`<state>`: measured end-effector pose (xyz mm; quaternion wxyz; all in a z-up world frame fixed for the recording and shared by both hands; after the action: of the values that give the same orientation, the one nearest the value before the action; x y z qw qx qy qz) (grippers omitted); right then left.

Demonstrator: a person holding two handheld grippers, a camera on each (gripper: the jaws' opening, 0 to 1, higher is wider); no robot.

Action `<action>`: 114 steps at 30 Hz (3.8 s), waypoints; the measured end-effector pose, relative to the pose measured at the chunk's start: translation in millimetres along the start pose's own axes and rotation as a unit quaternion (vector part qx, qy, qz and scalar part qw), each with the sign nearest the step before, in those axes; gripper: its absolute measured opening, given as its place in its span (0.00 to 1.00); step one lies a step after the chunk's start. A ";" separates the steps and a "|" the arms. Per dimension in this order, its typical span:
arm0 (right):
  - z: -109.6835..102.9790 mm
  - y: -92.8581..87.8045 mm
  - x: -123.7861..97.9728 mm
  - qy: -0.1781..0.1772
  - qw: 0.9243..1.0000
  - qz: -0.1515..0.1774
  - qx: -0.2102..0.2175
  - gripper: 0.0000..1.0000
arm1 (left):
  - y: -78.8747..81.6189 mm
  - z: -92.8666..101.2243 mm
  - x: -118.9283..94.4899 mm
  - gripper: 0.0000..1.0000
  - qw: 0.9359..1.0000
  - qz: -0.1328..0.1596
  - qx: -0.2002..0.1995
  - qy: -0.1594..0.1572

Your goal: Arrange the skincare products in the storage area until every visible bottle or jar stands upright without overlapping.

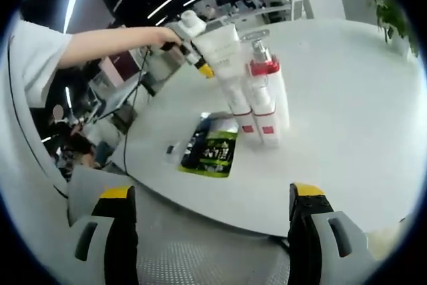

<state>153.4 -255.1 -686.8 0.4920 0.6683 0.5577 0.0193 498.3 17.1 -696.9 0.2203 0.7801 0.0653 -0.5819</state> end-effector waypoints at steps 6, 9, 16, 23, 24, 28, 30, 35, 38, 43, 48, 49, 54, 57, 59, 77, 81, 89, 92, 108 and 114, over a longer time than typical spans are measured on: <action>-1.6 0.6 -0.6 0.005 1.000 0.002 -0.014 0.94 | -10.2 23.2 -14.7 0.41 1.000 0.000 0.016 -0.005; -2.3 1.0 -0.7 0.008 1.000 0.001 -0.022 0.94 | -11.7 40.3 -25.2 0.41 1.000 -0.001 0.023 -0.006; -2.4 1.2 -0.1 0.014 0.999 0.003 -0.038 0.94 | -16.6 55.5 -33.5 0.41 0.999 0.004 0.044 -0.006; -1.2 1.3 0.5 0.018 0.999 0.005 -0.050 0.94 | -30.8 74.9 -38.5 0.41 0.999 0.005 0.053 -0.010; -2.2 1.4 0.4 0.018 0.998 0.005 -0.052 0.94 | -33.2 79.1 -39.3 0.41 0.998 0.003 0.056 -0.012; -2.7 1.3 -0.1 0.018 0.998 0.005 -0.060 0.94 | -43.3 93.4 -32.9 0.41 0.998 -0.006 0.068 -0.017; -2.4 1.7 0.0 0.018 0.998 0.007 -0.061 0.94 | -48.7 104.3 -35.2 0.41 0.997 -0.008 0.067 -0.020; -5.8 2.9 -1.4 0.018 0.998 0.012 -0.065 0.94 | -59.1 117.0 -32.5 0.41 0.997 -0.012 0.068 -0.026; -6.8 2.9 -1.7 0.016 0.997 0.012 -0.069 0.94 | -68.2 124.4 -25.9 0.41 0.997 -0.018 0.074 -0.031; -6.6 2.8 -1.2 0.013 0.997 0.011 -0.073 0.94 | -78.1 140.5 -25.9 0.41 0.996 -0.024 0.081 -0.037; -6.0 2.5 -0.5 0.011 0.997 0.011 -0.075 0.94 | -80.9 146.4 -21.2 0.41 0.995 -0.022 0.094 -0.040; -5.9 2.5 -0.4 0.010 0.997 0.010 -0.076 0.94 | -79.9 147.7 -22.4 0.40 0.994 -0.023 0.102 -0.038; -6.7 2.0 -0.4 0.007 0.997 0.007 -0.079 0.94 | -77.1 145.9 -20.9 0.40 0.991 -0.026 0.123 -0.035; -6.6 1.6 -0.3 0.004 0.997 0.006 -0.081 0.94 | -77.0 148.6 -19.0 0.40 0.991 -0.026 0.125 -0.039; -7.5 2.1 -0.3 0.004 0.997 0.007 -0.081 0.94 | -77.5 149.3 -18.4 0.40 0.991 -0.028 0.124 -0.040; -10.1 0.2 -0.1 0.004 0.997 0.007 -0.082 0.94 | -77.4 150.5 -14.3 0.40 0.991 -0.030 0.122 -0.038; -10.6 -0.1 0.2 0.006 0.996 0.005 -0.083 0.94 | -78.9 150.4 -14.7 0.42 0.992 -0.031 0.118 -0.035; -11.2 0.2 0.0 0.011 0.996 -0.001 -0.087 0.94 | -84.3 149.5 -24.5 0.50 0.997 -0.021 0.068 -0.005; -12.2 0.7 -0.4 0.016 0.996 -0.004 -0.090 0.94 | -90.3 148.6 -26.9 0.56 0.999 -0.011 0.030 0.009; -7.2 0.3 0.4 0.026 0.996 0.002 -0.090 0.94 | -153.4 181.1 -84.5 0.78 0.971 0.081 -0.220 0.050; -11.1 -0.7 0.6 0.031 0.995 -0.008 -0.098 0.94 | -180.3 211.0 -114.2 0.84 0.931 0.124 -0.339 0.051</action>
<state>146.8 -247.6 -681.9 0.5376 0.6114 0.5735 0.0905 212.3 107.4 -685.8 0.5387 0.6896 0.1728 -0.4522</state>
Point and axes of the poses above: the point that each gripper's makers call its tool centre point, and the gripper's own axes: x roughly forward along the fingers, z roughly to its right, y roughly out of its top, the point moved 9 cm from there along -x, roughly backward along the fingers, and after that the axes turned 11 degrees about y, right-handed, at the moved point
